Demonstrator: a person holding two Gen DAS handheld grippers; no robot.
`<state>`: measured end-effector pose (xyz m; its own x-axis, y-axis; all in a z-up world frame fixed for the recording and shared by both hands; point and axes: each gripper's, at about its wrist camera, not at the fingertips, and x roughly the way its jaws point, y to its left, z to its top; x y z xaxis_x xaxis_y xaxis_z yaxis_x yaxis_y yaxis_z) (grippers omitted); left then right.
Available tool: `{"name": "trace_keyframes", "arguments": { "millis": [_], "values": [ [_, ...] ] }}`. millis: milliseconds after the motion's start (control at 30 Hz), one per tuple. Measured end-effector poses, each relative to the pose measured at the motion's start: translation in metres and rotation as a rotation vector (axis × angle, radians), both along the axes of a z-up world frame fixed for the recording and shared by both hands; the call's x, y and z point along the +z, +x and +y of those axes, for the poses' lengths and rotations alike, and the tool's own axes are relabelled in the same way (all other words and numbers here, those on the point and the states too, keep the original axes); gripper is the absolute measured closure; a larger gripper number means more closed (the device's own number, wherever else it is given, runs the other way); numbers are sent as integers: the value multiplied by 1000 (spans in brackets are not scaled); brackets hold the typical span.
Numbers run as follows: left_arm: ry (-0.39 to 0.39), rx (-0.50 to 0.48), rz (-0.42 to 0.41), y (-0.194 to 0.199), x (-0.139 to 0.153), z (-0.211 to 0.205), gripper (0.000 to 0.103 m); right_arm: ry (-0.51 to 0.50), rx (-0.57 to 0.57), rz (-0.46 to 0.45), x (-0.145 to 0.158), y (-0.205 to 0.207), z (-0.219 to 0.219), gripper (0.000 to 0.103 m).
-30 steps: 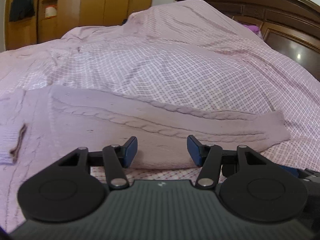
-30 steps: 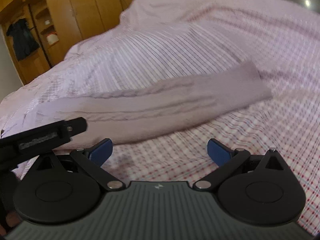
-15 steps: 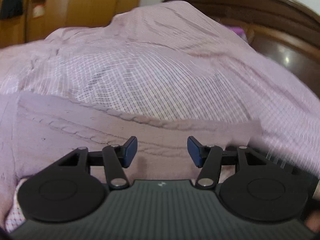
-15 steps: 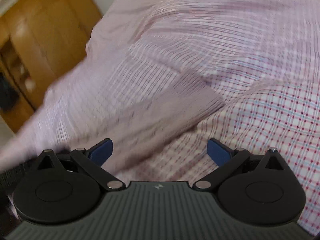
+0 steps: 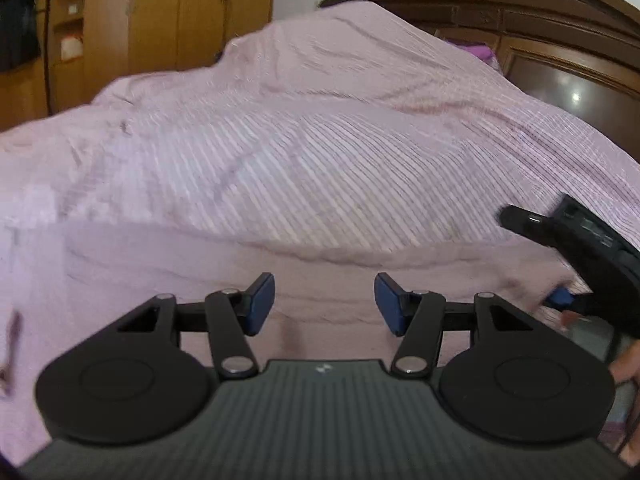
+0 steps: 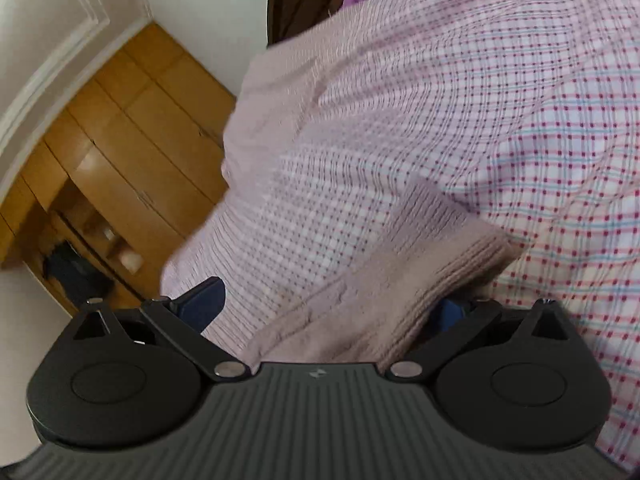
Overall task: Fold small clothes
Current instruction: 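Move the right tool along the folded strip to the other sleeve cuff, then close the right tool on the sleeve cuff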
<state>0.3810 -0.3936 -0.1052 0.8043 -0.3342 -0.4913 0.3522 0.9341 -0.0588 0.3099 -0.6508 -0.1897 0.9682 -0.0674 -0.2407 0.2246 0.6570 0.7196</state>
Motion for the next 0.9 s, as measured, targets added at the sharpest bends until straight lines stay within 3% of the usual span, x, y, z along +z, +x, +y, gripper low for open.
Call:
{"name": "trace_keyframes", "arguments": {
  "millis": [167, 267, 333, 433, 600, 667, 900],
  "values": [
    [-99, 79, 47, 8, 1, 20, 46, 71, 4, -221, -8, -24, -5, 0],
    [-78, 51, 47, 4, -3, 17, 46, 79, -16, -199, -10, -23, -6, 5],
    [-64, 33, 42, 2, -4, 14, 46, 64, -61, -116, -9, -18, -6, 18],
    [-52, 29, 37, 1, -5, 17, 46, 95, -103, -100, -14, -19, -9, 32],
    [-58, 40, 45, 3, -6, 21, 46, 102, -189, 0, -17, -21, -9, 90],
    [-54, 38, 47, 2, -7, 23, 46, 90, -194, 16, -19, -19, -6, 94],
    [-52, 46, 70, -1, -11, 29, 46, 73, -176, 31, -18, -3, -6, 95]
  ]
}}
